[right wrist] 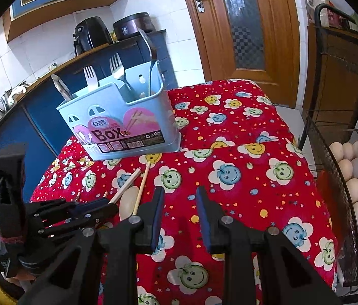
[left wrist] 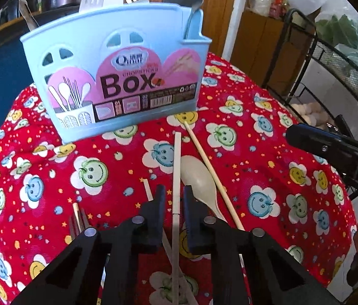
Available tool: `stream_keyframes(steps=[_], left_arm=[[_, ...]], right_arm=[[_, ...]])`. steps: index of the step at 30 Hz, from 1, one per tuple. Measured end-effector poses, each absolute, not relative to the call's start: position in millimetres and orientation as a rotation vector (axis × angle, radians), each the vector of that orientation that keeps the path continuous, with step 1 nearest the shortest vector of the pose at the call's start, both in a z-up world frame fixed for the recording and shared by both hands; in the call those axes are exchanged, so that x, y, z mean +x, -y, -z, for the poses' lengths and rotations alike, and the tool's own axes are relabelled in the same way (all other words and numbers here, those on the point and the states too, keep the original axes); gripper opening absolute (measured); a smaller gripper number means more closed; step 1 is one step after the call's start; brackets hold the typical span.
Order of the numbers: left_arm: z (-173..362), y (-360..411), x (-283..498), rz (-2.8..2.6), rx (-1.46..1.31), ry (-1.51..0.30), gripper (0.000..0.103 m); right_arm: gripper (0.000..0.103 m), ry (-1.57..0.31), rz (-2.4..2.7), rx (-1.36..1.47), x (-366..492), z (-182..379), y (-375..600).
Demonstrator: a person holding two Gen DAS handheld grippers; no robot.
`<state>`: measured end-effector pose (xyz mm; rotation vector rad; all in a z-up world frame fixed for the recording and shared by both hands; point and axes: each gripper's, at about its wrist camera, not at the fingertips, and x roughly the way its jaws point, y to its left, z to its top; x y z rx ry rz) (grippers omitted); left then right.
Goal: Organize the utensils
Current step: 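Grasp a wooden chopstick with the left tool while the right tool reaches another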
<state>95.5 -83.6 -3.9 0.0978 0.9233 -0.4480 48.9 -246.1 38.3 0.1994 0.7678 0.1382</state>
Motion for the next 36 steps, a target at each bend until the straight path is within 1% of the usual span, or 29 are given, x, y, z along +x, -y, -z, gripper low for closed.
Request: stream_keyframes(steps=[9, 13, 17, 29, 36], left_arm=[[11, 98, 112, 0.447, 0.132, -0.946, 0.012], [13, 104, 116, 0.446, 0.129, -0.943, 0.006], [11, 103, 117, 0.46, 0.091, -0.93, 0.006], [-15, 44, 107, 0.416, -0.132, -0.811, 0.006], [-29, 17, 105, 0.395, -0.214, -0.747, 0.006]], right_arm=[[0.028, -0.776, -0.143, 0.2, 50, -36, 246], [0.028, -0.779, -0.142, 0.201, 50, -35, 246], [0.028, -0.788, -0.146, 0.202, 52, -33, 243], [0.028, -0.84, -0.192, 0.236, 79, -22, 223], [0.028, -0.891, -0.208, 0.252, 104, -12, 207]])
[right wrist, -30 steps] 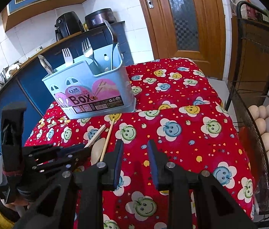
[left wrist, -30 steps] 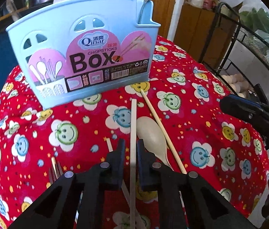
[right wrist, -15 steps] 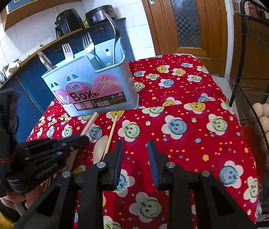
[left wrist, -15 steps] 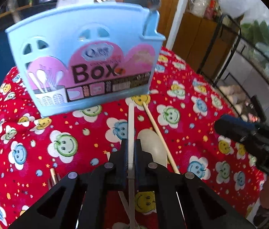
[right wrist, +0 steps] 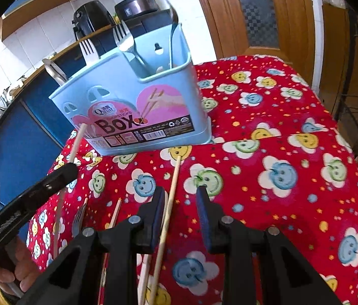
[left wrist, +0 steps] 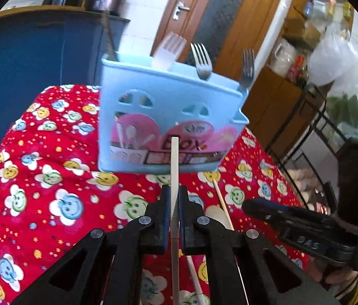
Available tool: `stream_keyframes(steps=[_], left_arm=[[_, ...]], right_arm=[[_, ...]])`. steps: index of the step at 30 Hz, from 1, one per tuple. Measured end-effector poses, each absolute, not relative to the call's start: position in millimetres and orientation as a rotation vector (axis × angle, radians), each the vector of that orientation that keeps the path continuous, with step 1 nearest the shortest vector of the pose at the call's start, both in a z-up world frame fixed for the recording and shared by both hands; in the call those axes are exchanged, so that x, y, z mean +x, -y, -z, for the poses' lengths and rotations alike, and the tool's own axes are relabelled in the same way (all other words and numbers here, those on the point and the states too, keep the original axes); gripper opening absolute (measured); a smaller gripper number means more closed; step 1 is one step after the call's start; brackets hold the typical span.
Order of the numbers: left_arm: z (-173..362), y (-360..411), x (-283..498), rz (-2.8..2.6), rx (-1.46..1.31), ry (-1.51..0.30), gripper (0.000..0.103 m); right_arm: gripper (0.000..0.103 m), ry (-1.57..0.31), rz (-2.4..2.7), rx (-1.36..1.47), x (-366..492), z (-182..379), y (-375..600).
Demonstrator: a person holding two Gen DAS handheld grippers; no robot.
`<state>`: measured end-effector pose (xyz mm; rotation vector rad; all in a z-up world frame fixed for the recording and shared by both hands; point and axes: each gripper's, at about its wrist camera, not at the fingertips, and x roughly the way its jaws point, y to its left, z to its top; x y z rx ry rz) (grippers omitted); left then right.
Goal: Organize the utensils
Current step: 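Grasp a wooden chopstick with the left tool while the right tool reaches another, then close the right tool on a second wooden chopstick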
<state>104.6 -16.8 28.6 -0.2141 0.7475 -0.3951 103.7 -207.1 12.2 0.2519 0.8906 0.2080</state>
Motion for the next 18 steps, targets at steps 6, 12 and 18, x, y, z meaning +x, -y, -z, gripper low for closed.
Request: stream_keyframes(steps=[6, 12, 18], left_arm=[[-31, -6, 105, 0.382, -0.255, -0.733, 0.006], [-25, -9, 109, 0.378, -0.275, -0.74, 0.006], [-18, -9, 114, 0.359, -0.263, -0.765, 0.006]], right_arm=[[0.028, -0.935, -0.194, 0.234, 121, -1, 199], [0.028, -0.951, -0.187, 0.232, 131, 4, 197], [0.018, -0.967, -0.183, 0.257, 141, 7, 205]])
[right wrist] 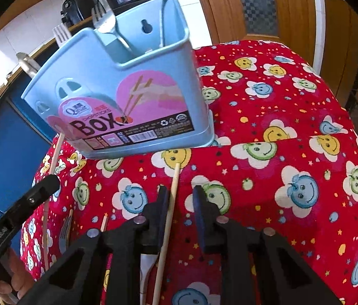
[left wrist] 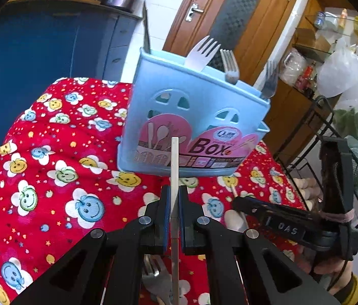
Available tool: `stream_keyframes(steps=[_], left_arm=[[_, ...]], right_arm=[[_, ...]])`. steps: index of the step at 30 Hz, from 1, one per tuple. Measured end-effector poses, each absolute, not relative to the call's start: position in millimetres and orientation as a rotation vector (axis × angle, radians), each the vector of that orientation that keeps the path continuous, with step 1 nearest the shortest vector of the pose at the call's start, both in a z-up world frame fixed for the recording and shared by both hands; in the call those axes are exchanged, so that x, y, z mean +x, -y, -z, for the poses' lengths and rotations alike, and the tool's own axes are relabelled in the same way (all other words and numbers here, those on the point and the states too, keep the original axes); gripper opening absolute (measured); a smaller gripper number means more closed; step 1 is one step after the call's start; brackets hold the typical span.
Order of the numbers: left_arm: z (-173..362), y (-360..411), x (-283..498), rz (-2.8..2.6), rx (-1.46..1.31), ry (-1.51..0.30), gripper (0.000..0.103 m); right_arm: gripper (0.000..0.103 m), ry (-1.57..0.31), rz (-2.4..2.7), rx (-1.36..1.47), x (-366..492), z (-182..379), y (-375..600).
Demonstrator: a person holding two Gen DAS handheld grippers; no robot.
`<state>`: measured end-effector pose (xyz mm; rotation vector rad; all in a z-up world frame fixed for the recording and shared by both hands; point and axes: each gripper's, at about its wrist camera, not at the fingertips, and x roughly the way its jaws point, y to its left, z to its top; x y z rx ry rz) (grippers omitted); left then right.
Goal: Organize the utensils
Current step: 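Close the right tool on a second wooden chopstick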
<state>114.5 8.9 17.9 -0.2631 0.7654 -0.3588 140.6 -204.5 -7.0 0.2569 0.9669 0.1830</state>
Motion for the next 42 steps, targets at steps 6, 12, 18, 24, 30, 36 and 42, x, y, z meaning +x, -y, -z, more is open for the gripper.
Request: stream_keyframes(steps=[6, 12, 18, 24, 30, 36, 42], left_arm=[[-5, -24, 127, 0.273, -0.274, -0.816, 0.006], [6, -44, 133, 0.183, -0.29, -0.847, 0.006], [16, -60, 140, 0.153, -0.335, -0.898, 0.006], [13, -54, 149, 0.175, -0.278, -0.967, 0.006], [10, -55, 166, 0.225, -0.258, -1.056, 0.009], [12, -54, 178, 0.245, -0.26, -1.105, 0.009], [10, -52, 176, 0.249, -0.254, -1.091, 0.007]], right_arm=[[0.008, -0.974, -0.198, 0.31, 146, 11, 215], [0.008, -0.966, -0.207, 0.293, 147, 11, 214], [0.008, -0.974, -0.217, 0.291, 142, 11, 214], [0.009, -1.002, -0.231, 0.295, 148, 10, 215], [0.009, -1.029, -0.246, 0.307, 153, 10, 218], [0.009, -1.035, -0.241, 0.272, 152, 9, 214], [0.006, -0.99, -0.258, 0.29, 144, -1, 214]])
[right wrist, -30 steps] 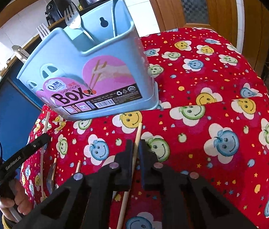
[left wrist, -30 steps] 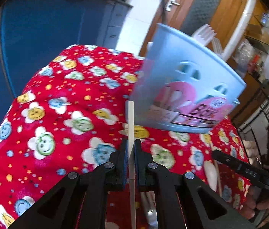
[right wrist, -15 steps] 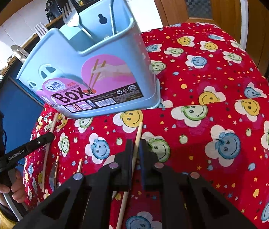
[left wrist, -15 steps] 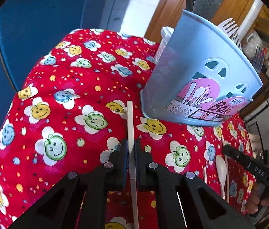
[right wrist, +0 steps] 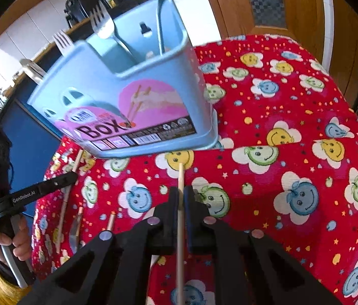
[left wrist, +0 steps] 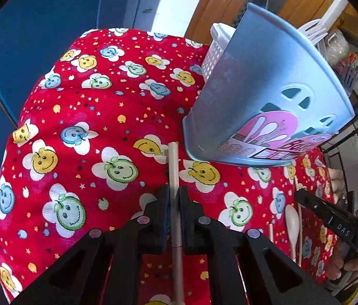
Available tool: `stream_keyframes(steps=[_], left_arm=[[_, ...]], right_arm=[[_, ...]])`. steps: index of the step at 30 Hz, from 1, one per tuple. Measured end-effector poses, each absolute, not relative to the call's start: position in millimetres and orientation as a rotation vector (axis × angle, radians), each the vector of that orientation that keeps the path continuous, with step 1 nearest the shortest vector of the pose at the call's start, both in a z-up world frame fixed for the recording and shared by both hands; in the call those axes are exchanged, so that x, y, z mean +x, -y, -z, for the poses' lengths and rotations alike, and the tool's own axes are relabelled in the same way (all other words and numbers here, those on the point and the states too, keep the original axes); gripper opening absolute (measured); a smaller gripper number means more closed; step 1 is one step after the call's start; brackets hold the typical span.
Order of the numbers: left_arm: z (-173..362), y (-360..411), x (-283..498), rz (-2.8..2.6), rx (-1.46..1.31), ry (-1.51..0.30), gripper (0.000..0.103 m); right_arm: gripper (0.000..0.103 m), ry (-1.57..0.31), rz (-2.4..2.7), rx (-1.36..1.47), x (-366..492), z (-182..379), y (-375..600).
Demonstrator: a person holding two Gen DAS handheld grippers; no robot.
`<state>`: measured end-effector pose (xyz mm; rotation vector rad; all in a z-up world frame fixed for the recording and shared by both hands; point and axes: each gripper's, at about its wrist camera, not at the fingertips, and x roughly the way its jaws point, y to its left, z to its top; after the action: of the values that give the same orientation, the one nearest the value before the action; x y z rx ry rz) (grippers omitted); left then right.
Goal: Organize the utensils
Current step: 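Close the right tool on a second wooden chopstick, then lift both chopsticks and lower them into the blue holder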
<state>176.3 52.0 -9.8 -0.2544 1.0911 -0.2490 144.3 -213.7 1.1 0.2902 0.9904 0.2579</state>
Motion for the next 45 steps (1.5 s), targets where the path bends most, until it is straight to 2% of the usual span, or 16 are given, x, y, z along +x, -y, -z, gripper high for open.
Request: stream_keyframes(steps=[8, 19, 25, 45], left_arm=[[-16, -62, 146, 0.305, -0.352, -0.955, 0.007], [-93, -55, 103, 0.352, -0.33, -0.657, 0.007], [-125, -51, 110, 0.34, -0.299, -0.544, 0.007], [-188, -22, 174, 0.297, -0.24, -0.343, 0.007]], right_arm=[[0.006, -0.851, -0.284, 0.315, 120, -35, 222], [0.006, -0.571, -0.279, 0.303, 86, -96, 223], [0.006, -0.47, -0.266, 0.285, 93, -123, 223], [0.006, -0.304, -0.24, 0.258, 149, -170, 227]])
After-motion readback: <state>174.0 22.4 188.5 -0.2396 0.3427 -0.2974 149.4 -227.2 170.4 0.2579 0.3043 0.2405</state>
